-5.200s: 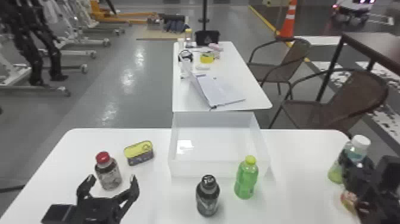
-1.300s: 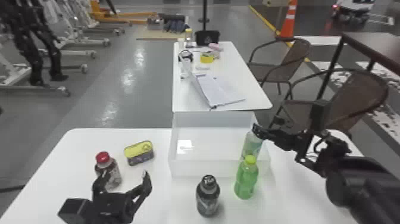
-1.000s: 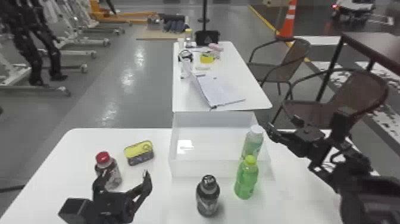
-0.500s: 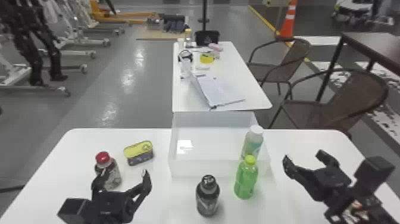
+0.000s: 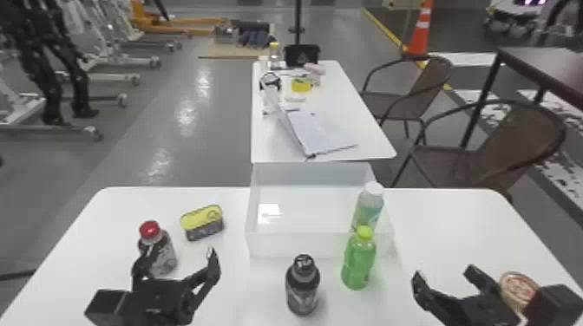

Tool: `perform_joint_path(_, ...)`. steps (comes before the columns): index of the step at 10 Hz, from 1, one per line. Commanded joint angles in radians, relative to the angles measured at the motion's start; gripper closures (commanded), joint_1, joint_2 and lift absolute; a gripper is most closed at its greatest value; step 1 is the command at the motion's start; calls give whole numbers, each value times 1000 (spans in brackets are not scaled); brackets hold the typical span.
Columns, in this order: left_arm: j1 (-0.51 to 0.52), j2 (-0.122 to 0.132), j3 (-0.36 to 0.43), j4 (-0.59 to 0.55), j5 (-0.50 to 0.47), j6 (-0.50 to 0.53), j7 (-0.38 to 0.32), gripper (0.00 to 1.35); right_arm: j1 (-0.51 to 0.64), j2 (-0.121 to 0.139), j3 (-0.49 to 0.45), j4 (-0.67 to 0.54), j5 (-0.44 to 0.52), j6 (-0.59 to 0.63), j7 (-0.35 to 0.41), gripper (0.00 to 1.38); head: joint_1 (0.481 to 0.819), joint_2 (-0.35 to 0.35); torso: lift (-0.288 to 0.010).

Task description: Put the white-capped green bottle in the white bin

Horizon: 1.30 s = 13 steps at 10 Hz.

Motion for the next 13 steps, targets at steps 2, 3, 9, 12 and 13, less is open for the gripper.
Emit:
perform_joint_path(2, 8, -3, 1, -6, -19, -7, 16, 124, 21, 2, 10, -26, 24, 13, -14, 93, 549, 0, -100)
perform_joint_path(3, 11, -3, 1, -11, -27, -9, 29, 122, 34, 5, 10, -39, 35, 7, -42, 93, 549, 0, -100)
perform_joint_path(9, 26, -3, 0, -34, -51, -4, 74, 125, 60, 28, 14, -79, 95, -15, -115, 85, 549, 0, -100)
perform_joint_path(12, 26, -3, 0, -40, -59, 0, 83, 125, 58, 25, 26, -69, 87, -8, -143, 85, 549, 0, -100)
perform_joint_path(13, 26, -3, -2, -42, -59, 2, 83, 125, 57, 25, 26, -71, 90, -7, -143, 85, 549, 0, -100)
